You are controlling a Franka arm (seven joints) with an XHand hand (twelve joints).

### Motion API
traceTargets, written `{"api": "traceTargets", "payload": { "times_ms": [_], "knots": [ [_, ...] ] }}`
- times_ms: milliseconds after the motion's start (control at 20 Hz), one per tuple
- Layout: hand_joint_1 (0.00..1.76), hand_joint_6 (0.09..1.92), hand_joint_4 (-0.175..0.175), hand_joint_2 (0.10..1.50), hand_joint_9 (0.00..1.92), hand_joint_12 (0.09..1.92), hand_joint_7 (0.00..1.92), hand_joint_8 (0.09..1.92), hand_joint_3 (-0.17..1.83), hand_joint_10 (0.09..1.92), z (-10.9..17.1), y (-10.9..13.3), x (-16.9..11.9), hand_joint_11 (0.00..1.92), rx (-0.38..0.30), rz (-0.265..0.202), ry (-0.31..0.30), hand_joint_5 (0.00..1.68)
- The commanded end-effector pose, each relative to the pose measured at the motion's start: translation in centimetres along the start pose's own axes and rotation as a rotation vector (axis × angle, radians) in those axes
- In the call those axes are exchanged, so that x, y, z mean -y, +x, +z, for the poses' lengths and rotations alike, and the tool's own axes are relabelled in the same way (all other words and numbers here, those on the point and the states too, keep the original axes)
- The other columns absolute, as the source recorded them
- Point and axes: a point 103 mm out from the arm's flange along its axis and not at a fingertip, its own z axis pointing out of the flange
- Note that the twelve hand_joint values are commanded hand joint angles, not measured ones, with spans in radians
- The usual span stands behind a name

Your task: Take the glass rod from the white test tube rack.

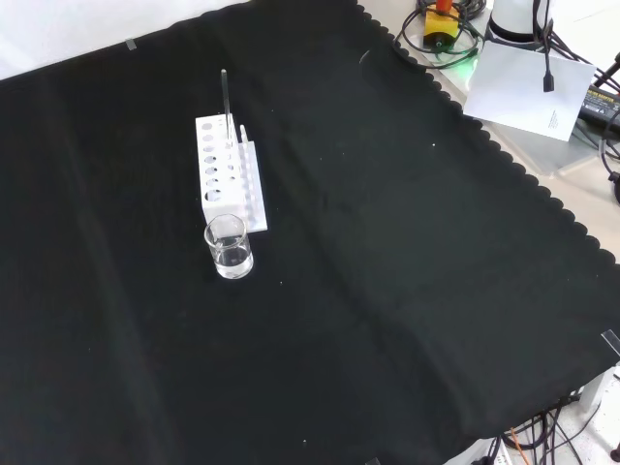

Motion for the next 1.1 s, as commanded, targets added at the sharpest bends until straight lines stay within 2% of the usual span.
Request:
{"api": "traceTargets", "payload": {
  "times_ms": [50, 400, 1000, 1100],
  "knots": [
    [0.84, 0.09, -0.122, 0.73, 0.1, 1.44, 0.0, 0.71, 0.79, 0.93, -0.4, -0.6, -5.4, 0.05, 0.0, -0.025, 0.004, 0.0],
    [0.83, 0.09, -0.124, 0.74, 0.14, 1.44, 0.0, 0.8, 0.79, 0.94, 1.0, -2.7, -9.3, 0.08, -0.021, -0.026, -0.013, 0.01],
    [0.82, 0.09, -0.127, 0.75, 0.16, 1.44, 0.0, 0.87, 0.78, 0.94, 5.9, -3.9, -14.8, 0.11, 0.027, -0.065, 0.054, 0.02],
    [0.82, 0.09, -0.128, 0.75, 0.17, 1.44, 0.0, 0.88, 0.78, 0.95, 6.5, -4.1, -15.2, 0.11, 0.028, -0.045, 0.069, 0.02]
  ]
}}
